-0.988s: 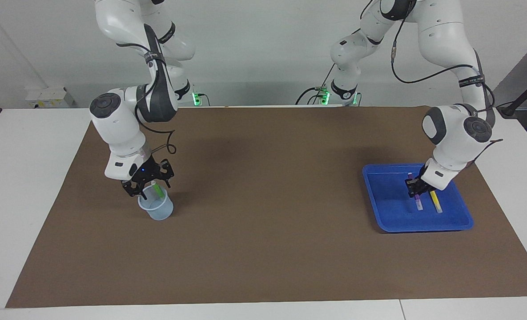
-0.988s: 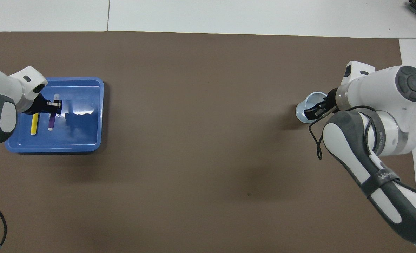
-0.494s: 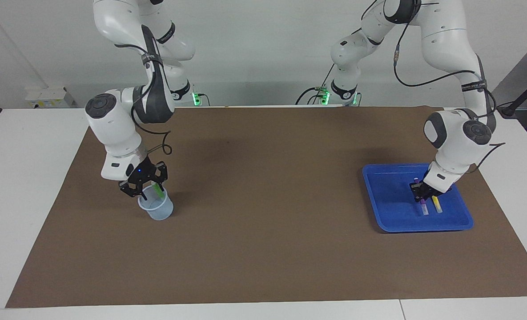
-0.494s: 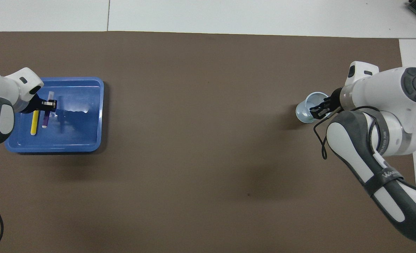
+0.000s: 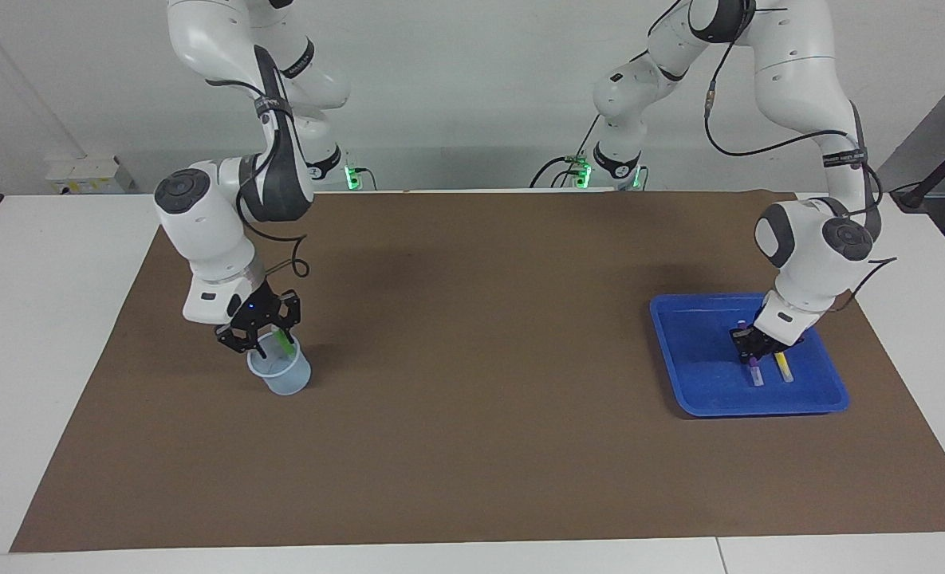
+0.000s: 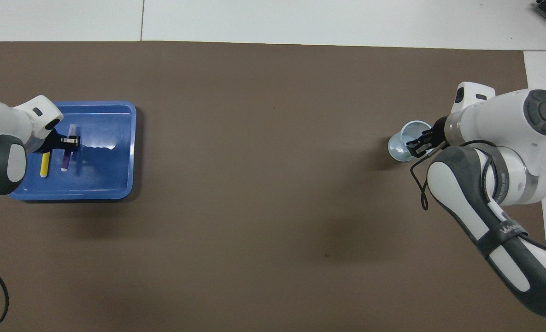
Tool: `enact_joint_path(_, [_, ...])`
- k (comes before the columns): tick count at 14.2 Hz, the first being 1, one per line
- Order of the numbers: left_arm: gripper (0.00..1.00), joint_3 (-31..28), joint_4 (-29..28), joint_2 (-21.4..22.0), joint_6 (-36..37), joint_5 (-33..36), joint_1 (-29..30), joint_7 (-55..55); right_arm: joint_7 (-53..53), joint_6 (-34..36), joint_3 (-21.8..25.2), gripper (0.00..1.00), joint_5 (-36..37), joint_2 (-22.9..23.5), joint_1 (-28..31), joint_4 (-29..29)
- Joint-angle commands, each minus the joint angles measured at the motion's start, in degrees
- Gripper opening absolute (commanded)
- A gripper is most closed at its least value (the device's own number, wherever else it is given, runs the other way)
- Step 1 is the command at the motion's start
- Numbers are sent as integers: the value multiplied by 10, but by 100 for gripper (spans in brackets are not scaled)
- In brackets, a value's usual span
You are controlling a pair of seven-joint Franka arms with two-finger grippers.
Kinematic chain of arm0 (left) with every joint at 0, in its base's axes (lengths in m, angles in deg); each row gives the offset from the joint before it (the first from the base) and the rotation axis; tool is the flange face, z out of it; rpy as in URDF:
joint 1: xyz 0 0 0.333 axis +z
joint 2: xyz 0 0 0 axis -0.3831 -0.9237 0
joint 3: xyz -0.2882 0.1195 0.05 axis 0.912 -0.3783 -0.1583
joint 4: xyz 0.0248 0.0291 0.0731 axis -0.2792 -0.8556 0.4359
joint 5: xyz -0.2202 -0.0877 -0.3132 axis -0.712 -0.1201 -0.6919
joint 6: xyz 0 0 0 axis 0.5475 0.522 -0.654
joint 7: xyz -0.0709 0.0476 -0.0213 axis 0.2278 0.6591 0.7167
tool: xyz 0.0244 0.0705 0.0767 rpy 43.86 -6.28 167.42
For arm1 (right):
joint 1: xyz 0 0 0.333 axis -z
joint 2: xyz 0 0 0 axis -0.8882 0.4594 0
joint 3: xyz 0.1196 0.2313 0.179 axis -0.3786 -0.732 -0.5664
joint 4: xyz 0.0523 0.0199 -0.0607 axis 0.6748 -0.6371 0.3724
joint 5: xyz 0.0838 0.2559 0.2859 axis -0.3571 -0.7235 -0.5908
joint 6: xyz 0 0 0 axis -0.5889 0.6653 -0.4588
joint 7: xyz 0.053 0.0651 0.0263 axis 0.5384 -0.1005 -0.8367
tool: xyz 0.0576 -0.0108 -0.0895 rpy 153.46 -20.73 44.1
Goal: Right arm passes pens to left for tray arrangement
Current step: 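Open the left gripper to set the purple pen in the tray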
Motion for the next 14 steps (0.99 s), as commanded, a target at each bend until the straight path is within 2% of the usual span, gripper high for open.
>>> enact_joint_path(1, [0, 4, -15, 6, -15, 10, 9, 0, 10, 8, -9, 42, 11, -2, 9, -5])
enact_joint_path(3, [2, 4, -15, 6, -14, 10, 8, -1, 9, 9, -9, 33, 11, -3, 9, -5])
enact_joint_path(4, [8, 4, -15, 6, -14, 10, 8, -1, 10, 10, -9, 32, 11, -3, 9, -6])
enact_joint_path(7, [9, 4, -15, 6, -13, 10, 8, -2, 10, 13, -9, 18, 11, -3, 8, -6])
enact_joint_path(8, [16, 4, -15, 6, -13, 10, 8, -1, 10, 13, -9, 17, 11, -3, 8, -6])
enact_joint_path(9, [27, 4, -15, 6, -12, 10, 8, -1, 10, 13, -9, 15, 11, -3, 8, -6])
enact_joint_path(10, [47, 4, -15, 6, -12, 10, 8, -1, 10, 13, -9, 10, 11, -3, 8, -6])
enact_joint_path(12, [49, 4, -15, 6, -12, 10, 8, -1, 11, 15, -9, 4, 11, -4, 8, -6])
enact_joint_path(13, [50, 4, -15, 6, -11, 10, 8, -1, 12, 15, -9, 5, 11, -4, 8, -6])
enact_joint_path(14, [50, 4, -15, 6, -11, 10, 8, -1, 11, 12, -9, 26, 11, -3, 7, -5])
